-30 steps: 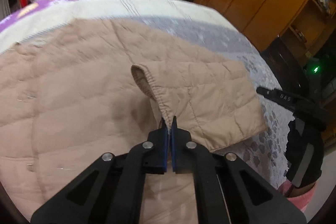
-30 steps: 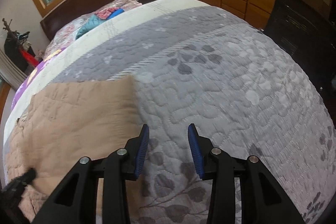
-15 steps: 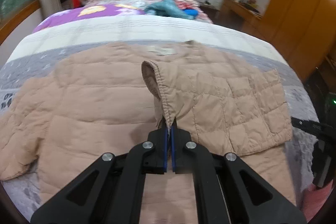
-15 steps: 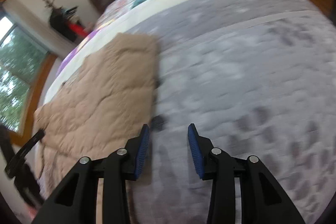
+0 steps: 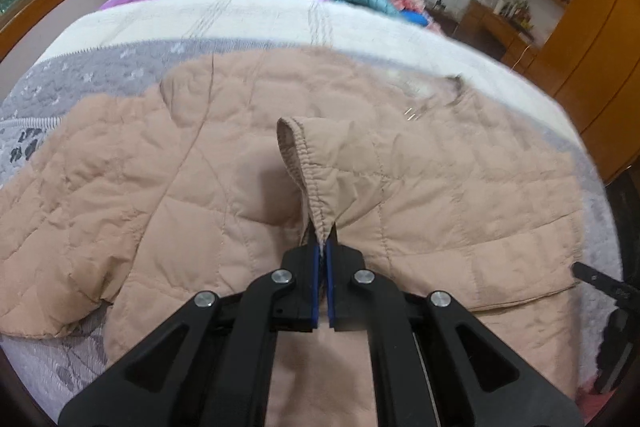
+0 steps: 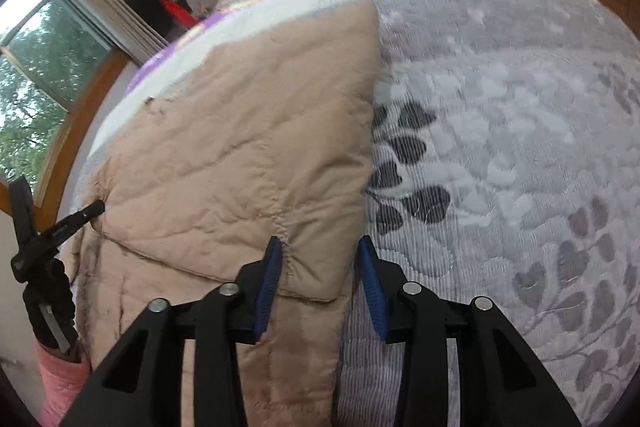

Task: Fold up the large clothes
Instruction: 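Grasp the other sleeve cuff with the left tool, lay it across the body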

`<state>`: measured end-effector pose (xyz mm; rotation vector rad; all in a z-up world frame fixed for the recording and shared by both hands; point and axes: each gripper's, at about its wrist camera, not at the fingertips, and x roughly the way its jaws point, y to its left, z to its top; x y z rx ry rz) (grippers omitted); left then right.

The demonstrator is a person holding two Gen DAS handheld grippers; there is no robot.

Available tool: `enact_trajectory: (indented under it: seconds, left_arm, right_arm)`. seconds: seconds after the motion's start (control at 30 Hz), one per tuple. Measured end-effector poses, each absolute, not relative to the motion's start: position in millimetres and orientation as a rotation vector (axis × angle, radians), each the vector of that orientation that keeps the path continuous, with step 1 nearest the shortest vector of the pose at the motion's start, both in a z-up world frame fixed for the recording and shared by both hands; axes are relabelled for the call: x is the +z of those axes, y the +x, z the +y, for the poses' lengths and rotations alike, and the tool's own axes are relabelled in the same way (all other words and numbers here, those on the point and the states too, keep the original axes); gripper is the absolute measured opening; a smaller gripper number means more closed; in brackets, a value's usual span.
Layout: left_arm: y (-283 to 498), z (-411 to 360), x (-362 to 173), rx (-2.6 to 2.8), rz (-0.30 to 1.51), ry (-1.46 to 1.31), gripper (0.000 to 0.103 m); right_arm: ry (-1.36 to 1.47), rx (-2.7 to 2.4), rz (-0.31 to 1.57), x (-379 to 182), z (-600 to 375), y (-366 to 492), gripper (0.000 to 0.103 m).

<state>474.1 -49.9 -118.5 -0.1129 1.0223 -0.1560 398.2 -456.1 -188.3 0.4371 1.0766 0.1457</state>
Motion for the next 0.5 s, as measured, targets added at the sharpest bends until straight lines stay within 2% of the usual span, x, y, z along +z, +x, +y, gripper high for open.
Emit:
enact_trajectory:
  seconds: [0.2, 0.33, 0.5]
  left_arm:
    - [474.5, -55.0, -131.5, -0.140, 1.030, -0.067, 0.005]
    - [464.2, -35.6, -105.0, -0.115, 0.988, -0.142, 0.013]
    - [447.4, -54.3, -71.5, -0.181, 0.926, -0.114, 0.014]
  right_arm:
    - [0.449, 0.161, 1.069, -187.2, -454.5, 398.1, 0.041]
    - [0.422, 0.137, 1.006, -155.8, -464.2, 384.3, 0.042]
    - [0.366, 0.177, 0.959, -126.3, -444.1, 382.0, 0.043]
